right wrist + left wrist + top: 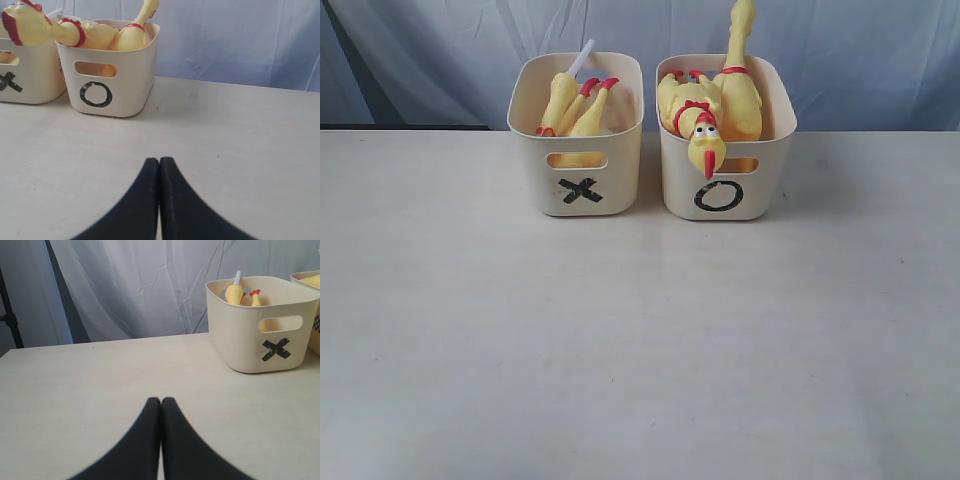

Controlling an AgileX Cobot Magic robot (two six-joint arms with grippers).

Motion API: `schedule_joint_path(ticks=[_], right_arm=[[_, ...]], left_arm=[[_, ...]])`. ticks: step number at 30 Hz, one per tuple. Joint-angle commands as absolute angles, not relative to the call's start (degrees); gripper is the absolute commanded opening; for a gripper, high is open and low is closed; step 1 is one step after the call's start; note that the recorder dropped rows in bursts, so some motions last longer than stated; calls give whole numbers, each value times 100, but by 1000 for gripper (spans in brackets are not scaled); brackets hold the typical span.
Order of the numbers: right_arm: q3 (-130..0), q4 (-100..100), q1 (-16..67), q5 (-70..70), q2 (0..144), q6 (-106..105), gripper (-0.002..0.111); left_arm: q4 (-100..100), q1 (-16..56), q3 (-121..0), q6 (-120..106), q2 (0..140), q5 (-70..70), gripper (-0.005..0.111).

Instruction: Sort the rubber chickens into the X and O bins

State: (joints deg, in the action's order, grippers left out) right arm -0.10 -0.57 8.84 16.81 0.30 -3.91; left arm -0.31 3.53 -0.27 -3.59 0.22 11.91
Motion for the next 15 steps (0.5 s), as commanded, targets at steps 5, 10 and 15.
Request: schedule_joint_path(ticks=[5, 10, 15], right_arm=[[0, -52, 868, 1607, 0, -391, -1], [0, -52, 868, 1607, 0, -380, -1], [0, -52, 868, 1565, 0, -382, -1]], left_arm=[[-98, 325, 0, -356, 0, 1176, 0], [-98, 325, 0, -356, 0, 1176, 0], [-98, 325, 0, -356, 0, 1176, 0]])
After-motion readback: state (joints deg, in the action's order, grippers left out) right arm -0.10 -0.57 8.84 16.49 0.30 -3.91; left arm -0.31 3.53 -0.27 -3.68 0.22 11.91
